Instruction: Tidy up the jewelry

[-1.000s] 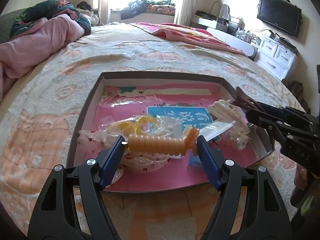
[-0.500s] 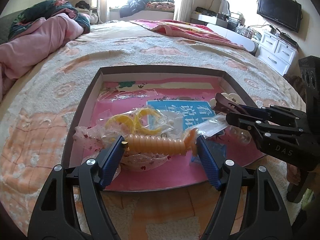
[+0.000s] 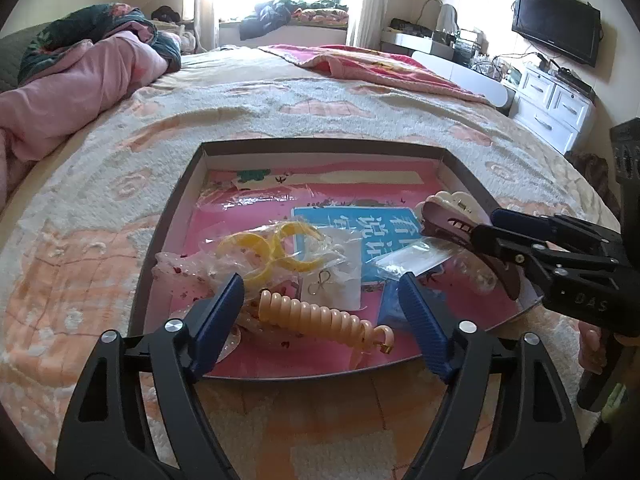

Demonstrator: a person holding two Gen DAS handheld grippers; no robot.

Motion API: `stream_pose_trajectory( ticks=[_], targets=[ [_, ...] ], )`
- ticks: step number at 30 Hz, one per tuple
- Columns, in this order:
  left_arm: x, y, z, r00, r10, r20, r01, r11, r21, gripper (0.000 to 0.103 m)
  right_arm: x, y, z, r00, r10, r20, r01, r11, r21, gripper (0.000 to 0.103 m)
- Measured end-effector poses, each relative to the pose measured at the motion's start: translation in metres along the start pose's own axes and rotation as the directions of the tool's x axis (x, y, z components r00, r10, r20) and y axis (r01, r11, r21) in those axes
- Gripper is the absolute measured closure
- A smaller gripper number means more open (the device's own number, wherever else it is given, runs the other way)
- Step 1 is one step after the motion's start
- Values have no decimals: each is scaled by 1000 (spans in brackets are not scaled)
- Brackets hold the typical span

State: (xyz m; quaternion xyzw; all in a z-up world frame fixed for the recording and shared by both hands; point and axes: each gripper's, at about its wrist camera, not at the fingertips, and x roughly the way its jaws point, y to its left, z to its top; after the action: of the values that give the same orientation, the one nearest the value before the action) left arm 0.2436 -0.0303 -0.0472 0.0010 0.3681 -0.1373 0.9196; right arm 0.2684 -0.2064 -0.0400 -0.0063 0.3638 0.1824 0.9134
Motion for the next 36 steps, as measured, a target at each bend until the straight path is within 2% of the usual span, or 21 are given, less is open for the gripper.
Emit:
stream_pose_trajectory(
  ticks=[1, 5, 14, 19, 30, 36],
  targets=[
    [-2, 0, 1, 1000, -2, 4, 2, 1000, -2, 32, -5, 0, 0, 1000, -3, 13, 3, 1000, 1, 49],
    [-10, -2, 2, 1000, 6, 17, -6, 1000, -4, 27, -24, -1, -2, 997, -22, 67, 21, 1000, 17, 30],
    [-40, -6, 3, 998, 15, 65, -14, 1000, -19, 17, -68, 1, -7, 988, -48, 149, 42, 998, 40, 11],
    [-55, -7, 0, 996, 27, 83, -24, 999, -31, 12, -88, 3, -10, 982, -47, 182, 38, 998, 52, 9],
    [-88, -9, -15, 993, 57, 106, -50, 997, -67, 11, -112, 7, -29, 978, -51, 203, 37, 997, 75, 8],
    [-103, -13, -26, 989, 60, 137, -53, 997, -53, 11, -118, 21, -43, 975, -84, 205, 79, 996, 33, 8]
  ],
)
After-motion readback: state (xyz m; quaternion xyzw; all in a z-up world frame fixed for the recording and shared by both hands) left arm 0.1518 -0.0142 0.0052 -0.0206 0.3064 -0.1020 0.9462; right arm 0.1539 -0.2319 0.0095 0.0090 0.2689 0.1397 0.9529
